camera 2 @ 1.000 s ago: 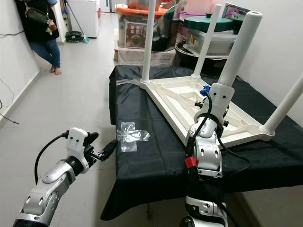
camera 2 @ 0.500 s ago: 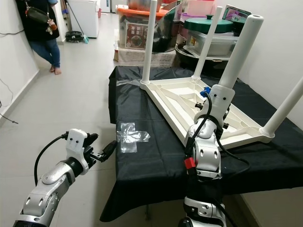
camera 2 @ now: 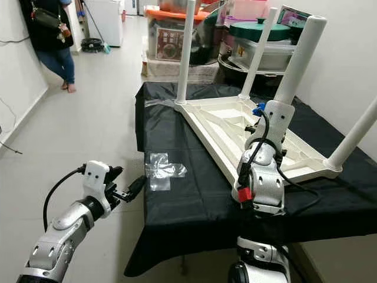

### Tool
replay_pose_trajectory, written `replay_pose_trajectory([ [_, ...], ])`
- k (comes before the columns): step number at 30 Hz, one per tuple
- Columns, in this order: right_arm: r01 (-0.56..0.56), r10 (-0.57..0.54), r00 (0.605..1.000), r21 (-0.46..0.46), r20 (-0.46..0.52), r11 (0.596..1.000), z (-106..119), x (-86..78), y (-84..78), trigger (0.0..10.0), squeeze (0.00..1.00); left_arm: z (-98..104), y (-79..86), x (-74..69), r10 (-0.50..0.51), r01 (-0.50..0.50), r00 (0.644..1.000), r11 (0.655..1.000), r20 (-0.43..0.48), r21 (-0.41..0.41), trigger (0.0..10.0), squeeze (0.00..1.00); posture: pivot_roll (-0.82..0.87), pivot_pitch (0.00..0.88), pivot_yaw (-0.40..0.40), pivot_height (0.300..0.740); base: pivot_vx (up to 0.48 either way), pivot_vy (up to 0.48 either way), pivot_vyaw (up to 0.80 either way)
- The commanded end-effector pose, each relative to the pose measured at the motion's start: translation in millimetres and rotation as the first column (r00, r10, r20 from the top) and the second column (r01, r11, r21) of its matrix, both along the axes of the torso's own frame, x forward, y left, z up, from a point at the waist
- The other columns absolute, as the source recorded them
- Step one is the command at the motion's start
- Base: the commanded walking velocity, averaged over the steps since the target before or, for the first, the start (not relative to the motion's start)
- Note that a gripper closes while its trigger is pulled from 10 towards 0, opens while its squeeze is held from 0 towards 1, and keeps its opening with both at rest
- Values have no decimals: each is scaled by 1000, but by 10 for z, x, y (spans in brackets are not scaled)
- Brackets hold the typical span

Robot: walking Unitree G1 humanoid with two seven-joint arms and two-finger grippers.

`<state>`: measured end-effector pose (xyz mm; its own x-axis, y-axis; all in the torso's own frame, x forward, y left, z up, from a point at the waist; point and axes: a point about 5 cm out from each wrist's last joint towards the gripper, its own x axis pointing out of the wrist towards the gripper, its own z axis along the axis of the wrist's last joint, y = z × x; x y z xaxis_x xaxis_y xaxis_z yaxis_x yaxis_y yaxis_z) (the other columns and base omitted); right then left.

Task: Building children table

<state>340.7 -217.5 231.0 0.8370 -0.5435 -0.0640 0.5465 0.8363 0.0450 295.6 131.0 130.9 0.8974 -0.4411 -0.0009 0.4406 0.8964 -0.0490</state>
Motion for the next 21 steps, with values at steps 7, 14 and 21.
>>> replay_pose_trajectory([
  [7, 25, -10, 976, 66, -217, 997, -448, -46, -65, 10000, 0, -18, -24, 8, -14, 14, 1000, 1000, -8, 13, 10000, 0, 23, 0, -92, 740, 0, 0, 0],
  [14, 20, -5, 979, 75, -203, 997, -428, -53, -71, 10000, 0, -21, -24, 9, -15, 15, 1000, 1000, -8, 14, 10000, 0, 24, 0, -92, 740, 0, 0, 0],
  [21, 23, -8, 982, 77, -186, 997, -384, -56, -103, 10000, 0, -19, -29, 12, -17, 18, 1000, 1000, -7, 15, 10000, 0, 21, 0, -88, 740, 0, 0, 0],
])
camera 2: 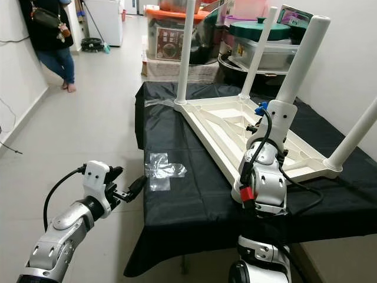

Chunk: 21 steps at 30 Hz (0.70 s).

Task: Building children table

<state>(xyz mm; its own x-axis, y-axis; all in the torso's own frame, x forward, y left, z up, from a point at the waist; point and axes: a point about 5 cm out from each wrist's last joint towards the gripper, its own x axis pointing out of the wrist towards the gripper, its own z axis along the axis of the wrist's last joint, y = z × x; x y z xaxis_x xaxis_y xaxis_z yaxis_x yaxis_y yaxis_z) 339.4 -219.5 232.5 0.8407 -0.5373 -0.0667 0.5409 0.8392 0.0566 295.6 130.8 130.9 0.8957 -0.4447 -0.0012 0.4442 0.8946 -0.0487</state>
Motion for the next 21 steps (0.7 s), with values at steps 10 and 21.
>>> replay_pose_trajectory([
  [10, 30, -20, 984, 56, -175, 998, -325, -35, -126, 10000, 0, -25, -27, 17, -18, 18, 1000, 1000, -9, 17, 10000, 0, 21, 0, -87, 740, 0, 0, 0],
  [21, 32, -20, 986, 65, -168, 997, -319, -40, -127, 10000, 580, -30, -26, 20, -19, 19, 1000, 1000, -10, 18, 10000, 0, 18, 0, -84, 740, 0, 0, 0],
])
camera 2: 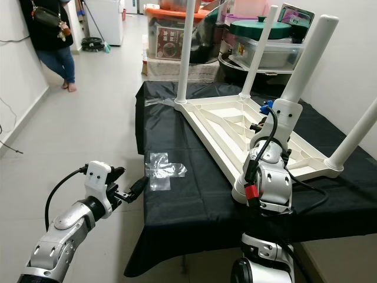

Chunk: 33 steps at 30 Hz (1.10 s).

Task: Building children table

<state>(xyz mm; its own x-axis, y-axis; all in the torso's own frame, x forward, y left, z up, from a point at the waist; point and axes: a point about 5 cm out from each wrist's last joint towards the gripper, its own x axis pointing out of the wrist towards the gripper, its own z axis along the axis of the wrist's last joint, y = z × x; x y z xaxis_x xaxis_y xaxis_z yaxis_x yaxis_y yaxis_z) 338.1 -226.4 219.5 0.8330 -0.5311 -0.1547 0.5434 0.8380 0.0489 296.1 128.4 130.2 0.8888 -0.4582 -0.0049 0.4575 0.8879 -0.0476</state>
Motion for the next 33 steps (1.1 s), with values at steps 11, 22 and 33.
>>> replay_pose_trajectory([
  [11, 7, -7, 999, -6, -45, 1000, -66, -21, -74, 10000, 1000, -18, -3, 16, -7, 7, 1000, 1000, -7, 17, 10000, 0, 15, 0, -79, 740, 0, 0, 0],
  [22, -82, 86, 993, -44, 82, 996, 302, -47, -135, 10000, 1000, -22, 1, 19, -9, 9, 1000, 1000, -8, 20, 10000, 0, 14, 0, -74, 740, 0, 0, 0],
  [33, -326, 340, 936, -139, 88, 935, 395, -33, -408, 10000, 1000, -13, -5, 33, -19, 19, 1000, 1000, -7, 21, 10000, 0, 9, 0, -63, 740, 0, 0, 0],
])
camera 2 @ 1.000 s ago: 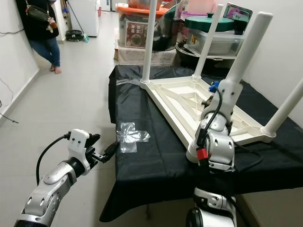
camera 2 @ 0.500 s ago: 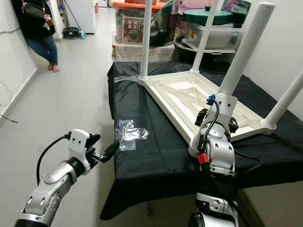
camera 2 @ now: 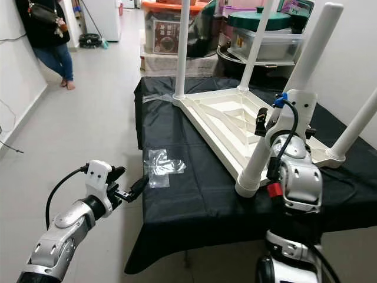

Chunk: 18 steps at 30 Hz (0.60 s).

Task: Building children table

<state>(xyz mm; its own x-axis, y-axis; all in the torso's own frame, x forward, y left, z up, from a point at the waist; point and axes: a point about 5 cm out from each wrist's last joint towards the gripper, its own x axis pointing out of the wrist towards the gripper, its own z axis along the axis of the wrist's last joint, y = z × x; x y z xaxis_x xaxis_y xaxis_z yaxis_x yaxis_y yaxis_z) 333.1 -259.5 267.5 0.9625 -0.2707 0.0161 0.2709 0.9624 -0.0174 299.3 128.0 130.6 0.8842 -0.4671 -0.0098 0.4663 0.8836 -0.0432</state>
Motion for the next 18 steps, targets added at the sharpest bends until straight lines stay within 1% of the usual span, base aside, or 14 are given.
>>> replay_pose_trajectory([
  [1, -43, 43, 999, 3, -22, 999, -85, 16, -77, 10000, 1000, -18, -1, 1, -9, 9, 1000, 1000, -4, 15, 10000, 0, 9, 0, -63, 740, 0, 0, 0],
  [2, -82, 82, 996, -1, -22, 997, -95, 26, -148, 10000, 1000, -16, -3, 3, -10, 10, 1000, 1000, -4, 15, 10000, 0, 9, 0, -63, 740, 0, 0, 0],
  [4, -97, 97, 995, -20, -24, 995, -107, 42, -303, 10000, 1000, -21, 8, 9, -9, 9, 1000, 1000, -6, 17, 10000, 0, 10, 0, -61, 740, 0, 0, 0],
  [5, -131, 131, 991, -1, -23, 991, -128, 54, -375, 10000, 753, -23, 10, 11, -9, 9, 1000, 1000, -6, 18, 10000, 0, 14, 0, -63, 740, 0, 0, 0],
  [6, -131, 131, 991, -1, -23, 991, -128, 54, -375, 10000, 753, -23, 10, 11, -9, 9, 1000, 1000, -6, 18, 10000, 0, 14, 0, -63, 740, 0, 0, 0],
  [7, -174, 174, 984, 3, -26, 985, -153, 61, -433, 10000, 0, -25, 10, 13, -9, 10, 1000, 1000, -7, 20, 10000, 0, 15, 0, -64, 740, 0, 0, 0],
  [8, -174, 174, 984, 3, -26, 985, -153, 61, -433, 10000, 0, -25, 10, 13, -9, 10, 1000, 1000, -7, 20, 10000, 0, 15, 0, -64, 740, 0, 0, 0],
  [10, -267, 267, 963, 7, -20, 964, -180, 46, -511, 10000, 0, -21, 12, 14, -8, 8, 1000, 1000, -5, 21, 10000, 0, 20, 0, -66, 740, 0, 0, 0],
  [11, -267, 267, 963, 7, -20, 964, -180, 46, -511, 10000, 0, -21, 12, 14, -8, 8, 1000, 1000, -5, 21, 10000, 0, 20, 0, -66, 740, 0, 0, 0],
  [15, -431, 430, 902, 46, 30, 901, -153, 4, -584, 10000, 0, -25, 20, 0, -4, 5, 1000, 1000, -5, 22, 10000, 0, 28, 0, -66, 740, 0, 0, 0],
  [16, -431, 430, 902, 46, 30, 901, -153, 4, -584, 10000, 0, -25, 20, 0, -4, 5, 1000, 1000, -5, 22, 10000, 0, 28, 0, -66, 740, 0, 0, 0],
  [17, -459, 458, 888, 46, 37, 887, -151, 1, -593, 10000, 0, -28, 18, -2, -5, 5, 1000, 1000, -6, 23, 10000, 0, 28, 0, -66, 740, 0, 0, 0],
  [18, -459, 458, 888, 46, 37, 887, -151, 1, -593, 10000, 0, -28, 18, -2, -5, 5, 1000, 1000, -6, 23, 10000, 0, 28, 0, -66, 740, 0, 0, 0],
])
